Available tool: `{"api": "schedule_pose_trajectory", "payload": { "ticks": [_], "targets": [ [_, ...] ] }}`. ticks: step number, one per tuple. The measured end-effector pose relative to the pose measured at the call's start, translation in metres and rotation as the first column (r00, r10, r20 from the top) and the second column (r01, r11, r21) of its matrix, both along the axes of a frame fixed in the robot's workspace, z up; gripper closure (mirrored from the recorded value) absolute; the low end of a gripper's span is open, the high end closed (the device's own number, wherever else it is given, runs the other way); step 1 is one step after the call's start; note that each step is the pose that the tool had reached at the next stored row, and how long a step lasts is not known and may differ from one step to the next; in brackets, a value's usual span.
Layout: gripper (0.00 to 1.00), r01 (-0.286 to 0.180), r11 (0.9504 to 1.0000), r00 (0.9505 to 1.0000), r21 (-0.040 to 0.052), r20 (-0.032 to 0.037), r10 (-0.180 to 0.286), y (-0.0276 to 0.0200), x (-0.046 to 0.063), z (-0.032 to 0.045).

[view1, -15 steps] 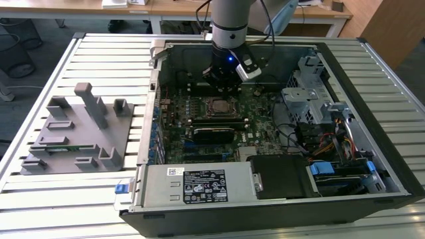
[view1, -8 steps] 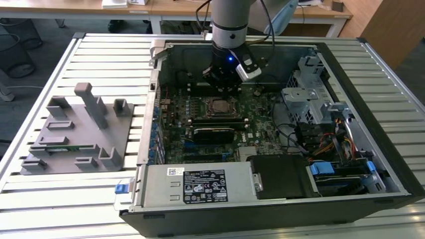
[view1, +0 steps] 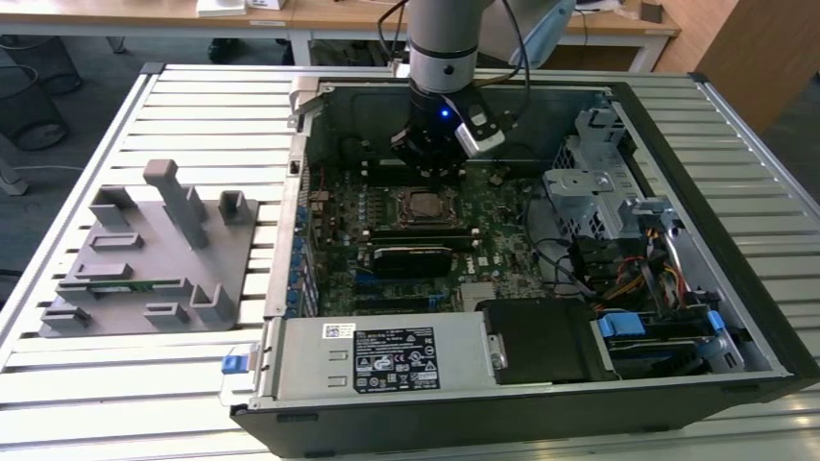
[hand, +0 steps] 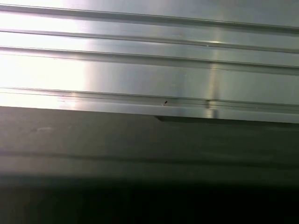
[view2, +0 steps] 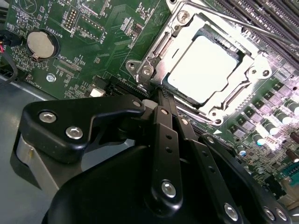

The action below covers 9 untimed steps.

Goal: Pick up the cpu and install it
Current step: 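Install the first cpu locking lever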

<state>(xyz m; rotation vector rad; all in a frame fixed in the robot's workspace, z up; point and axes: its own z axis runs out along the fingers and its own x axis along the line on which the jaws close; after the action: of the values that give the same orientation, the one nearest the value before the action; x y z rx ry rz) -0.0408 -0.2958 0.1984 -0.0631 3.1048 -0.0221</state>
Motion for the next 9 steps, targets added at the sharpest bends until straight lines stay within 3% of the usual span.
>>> {"api": "schedule_pose_trajectory", "payload": {
  "ticks": [5, 9],
  "targets": [
    [0.89, 0.000, 0.9997, 1.0000, -0.0226, -0.0004, 0.000, -0.0001, 0.0002, -0.0014],
    [0.89, 0.000, 0.9996, 1.0000, -0.0267, -0.0007, 0.000, -0.0001, 0.0003, -0.0028]
  ]
}}
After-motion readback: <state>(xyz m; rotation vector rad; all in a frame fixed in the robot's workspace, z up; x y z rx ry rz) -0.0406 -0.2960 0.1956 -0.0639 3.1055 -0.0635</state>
